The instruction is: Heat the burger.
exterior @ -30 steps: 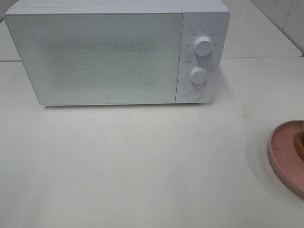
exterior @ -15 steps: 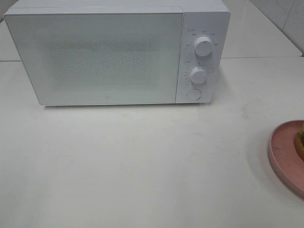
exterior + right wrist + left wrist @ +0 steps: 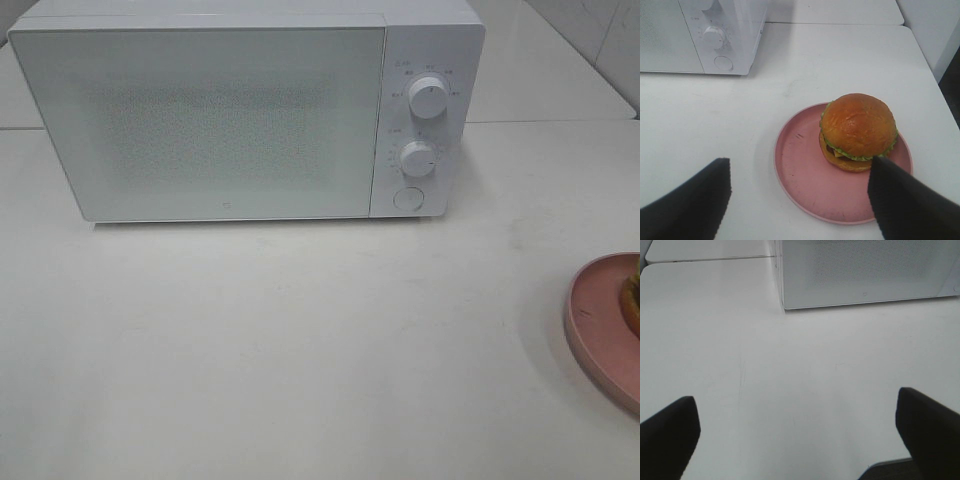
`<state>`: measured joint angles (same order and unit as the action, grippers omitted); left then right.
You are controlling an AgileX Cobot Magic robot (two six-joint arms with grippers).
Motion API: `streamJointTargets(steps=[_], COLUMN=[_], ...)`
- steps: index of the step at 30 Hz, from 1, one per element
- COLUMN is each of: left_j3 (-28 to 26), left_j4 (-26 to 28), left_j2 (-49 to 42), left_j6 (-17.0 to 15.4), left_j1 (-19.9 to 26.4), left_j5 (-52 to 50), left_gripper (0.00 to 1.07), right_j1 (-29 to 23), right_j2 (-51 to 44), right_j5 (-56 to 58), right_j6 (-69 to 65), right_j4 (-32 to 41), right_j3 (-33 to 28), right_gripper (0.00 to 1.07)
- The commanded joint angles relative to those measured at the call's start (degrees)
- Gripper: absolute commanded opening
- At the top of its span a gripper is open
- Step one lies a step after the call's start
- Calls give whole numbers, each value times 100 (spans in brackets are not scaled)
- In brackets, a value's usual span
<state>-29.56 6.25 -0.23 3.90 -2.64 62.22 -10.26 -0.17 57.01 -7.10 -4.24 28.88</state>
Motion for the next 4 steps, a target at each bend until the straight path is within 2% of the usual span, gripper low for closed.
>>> streamJointTargets(steps=[1,4], left_j3=[0,0], left_j4=[29,29], left_j2=[-132,-132], left_j6=[-34,-34], left_j1=[6,6], left_j5=[-69,-69], left_gripper=[100,100], right_j1=[17,17], right_j2=[-160,-160], right_j5=[11,11], right_j6=[23,23], right_j4=[-11,-11], right_j3=[-11,-11], right_gripper=[74,74])
